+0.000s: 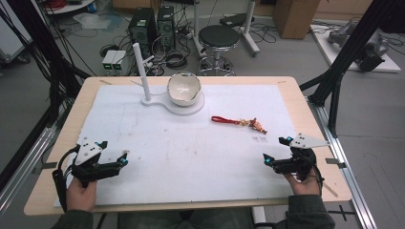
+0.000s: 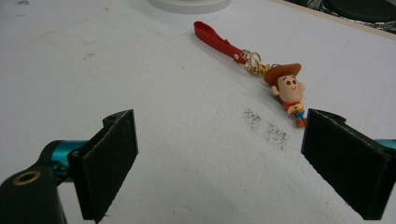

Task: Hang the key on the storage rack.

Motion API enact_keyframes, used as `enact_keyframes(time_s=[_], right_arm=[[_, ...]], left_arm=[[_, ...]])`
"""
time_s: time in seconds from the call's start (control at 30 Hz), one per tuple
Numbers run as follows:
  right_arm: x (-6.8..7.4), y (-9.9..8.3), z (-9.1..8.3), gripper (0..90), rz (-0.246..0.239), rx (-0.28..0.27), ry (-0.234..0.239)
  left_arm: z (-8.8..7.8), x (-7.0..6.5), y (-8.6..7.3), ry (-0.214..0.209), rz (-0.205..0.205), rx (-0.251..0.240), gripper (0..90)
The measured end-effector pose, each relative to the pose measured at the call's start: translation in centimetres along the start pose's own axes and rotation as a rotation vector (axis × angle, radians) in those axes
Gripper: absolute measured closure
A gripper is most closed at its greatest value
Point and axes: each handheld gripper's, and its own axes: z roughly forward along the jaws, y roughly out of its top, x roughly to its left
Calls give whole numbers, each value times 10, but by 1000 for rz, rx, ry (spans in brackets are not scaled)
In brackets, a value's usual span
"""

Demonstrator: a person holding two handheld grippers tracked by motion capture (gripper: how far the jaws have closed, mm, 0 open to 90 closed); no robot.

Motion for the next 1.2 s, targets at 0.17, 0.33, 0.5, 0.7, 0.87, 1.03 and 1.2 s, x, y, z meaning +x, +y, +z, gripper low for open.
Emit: enact_keyframes(time_s=[0.17,0.33,0.5,0.7,0.87,1.03,1.2], right_arm=[[1,-1,1,100,10,10,2],[2,-1,2,100,1,16,3],[3,0,3,100,-2,19,1],[2,0,2,100,-5,16,-2],[3,1,3,100,-4,20,-3],[3,1,4,100,-3,22,-1],[2,4,4,100,-5,23,3]], left_arm=[[0,-1,0,0,-3,-1,201],[0,0,-1,-7,-2,-3,201],[0,0,-1,-4,-3,-6,201],[-1,0,-1,-1,2,-5,201],[-1,0,-1,0,-1,-9,201],[-1,1,-1,1,-1,-11,201],[-1,1,-1,4,-1,-13,201]])
